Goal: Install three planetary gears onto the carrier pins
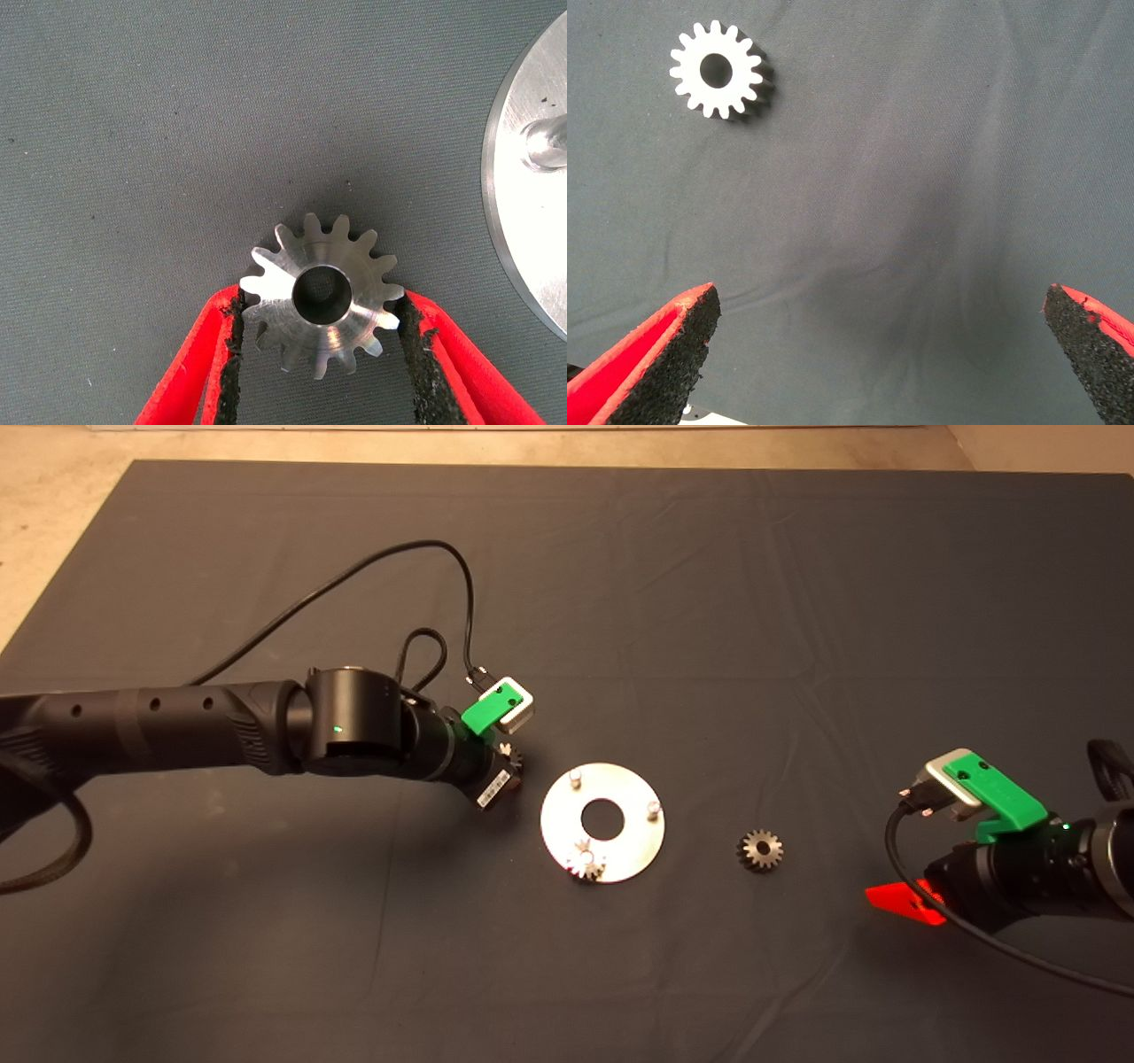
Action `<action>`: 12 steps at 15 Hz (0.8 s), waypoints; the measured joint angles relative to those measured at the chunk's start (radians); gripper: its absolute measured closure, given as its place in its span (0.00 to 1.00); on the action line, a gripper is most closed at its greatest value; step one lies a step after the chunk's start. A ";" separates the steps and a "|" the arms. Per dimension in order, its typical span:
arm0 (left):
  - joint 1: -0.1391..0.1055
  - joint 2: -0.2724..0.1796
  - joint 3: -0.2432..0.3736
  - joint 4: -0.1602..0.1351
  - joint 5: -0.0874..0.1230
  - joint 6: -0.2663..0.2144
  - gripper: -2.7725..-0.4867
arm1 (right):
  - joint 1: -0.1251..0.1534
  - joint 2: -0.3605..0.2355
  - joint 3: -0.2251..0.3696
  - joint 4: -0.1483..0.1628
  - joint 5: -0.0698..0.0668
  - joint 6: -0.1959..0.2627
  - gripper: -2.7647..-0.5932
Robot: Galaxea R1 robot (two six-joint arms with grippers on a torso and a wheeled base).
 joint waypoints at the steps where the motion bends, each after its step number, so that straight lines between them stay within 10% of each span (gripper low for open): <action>1: 0.002 0.000 0.000 0.001 0.000 0.000 0.74 | 0.000 0.000 0.000 0.000 0.000 0.000 0.02; 12: 0.011 -0.029 0.016 0.001 -0.037 0.008 0.85 | 0.000 0.000 0.000 0.000 0.000 0.000 0.02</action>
